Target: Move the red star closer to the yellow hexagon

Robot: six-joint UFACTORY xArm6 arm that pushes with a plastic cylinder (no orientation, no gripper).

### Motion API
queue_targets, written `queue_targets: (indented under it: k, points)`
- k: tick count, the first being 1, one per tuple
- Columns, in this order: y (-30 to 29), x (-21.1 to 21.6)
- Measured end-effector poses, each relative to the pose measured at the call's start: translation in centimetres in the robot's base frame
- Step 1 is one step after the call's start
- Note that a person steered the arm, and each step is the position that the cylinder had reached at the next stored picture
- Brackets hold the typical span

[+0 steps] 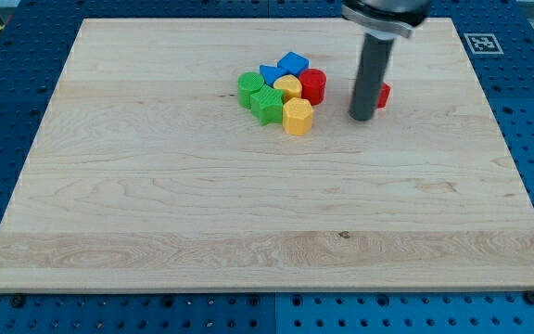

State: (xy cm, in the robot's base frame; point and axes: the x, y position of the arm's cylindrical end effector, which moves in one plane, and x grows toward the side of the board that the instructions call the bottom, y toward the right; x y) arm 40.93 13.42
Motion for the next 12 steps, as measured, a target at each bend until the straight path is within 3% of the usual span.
queue_targets:
  k: [2,3,5,12]
  points:
    - [7.4,2.3]
    - [7.6,-1.3]
    - [7.2,-5.5]
    - [0.4,-4.3]
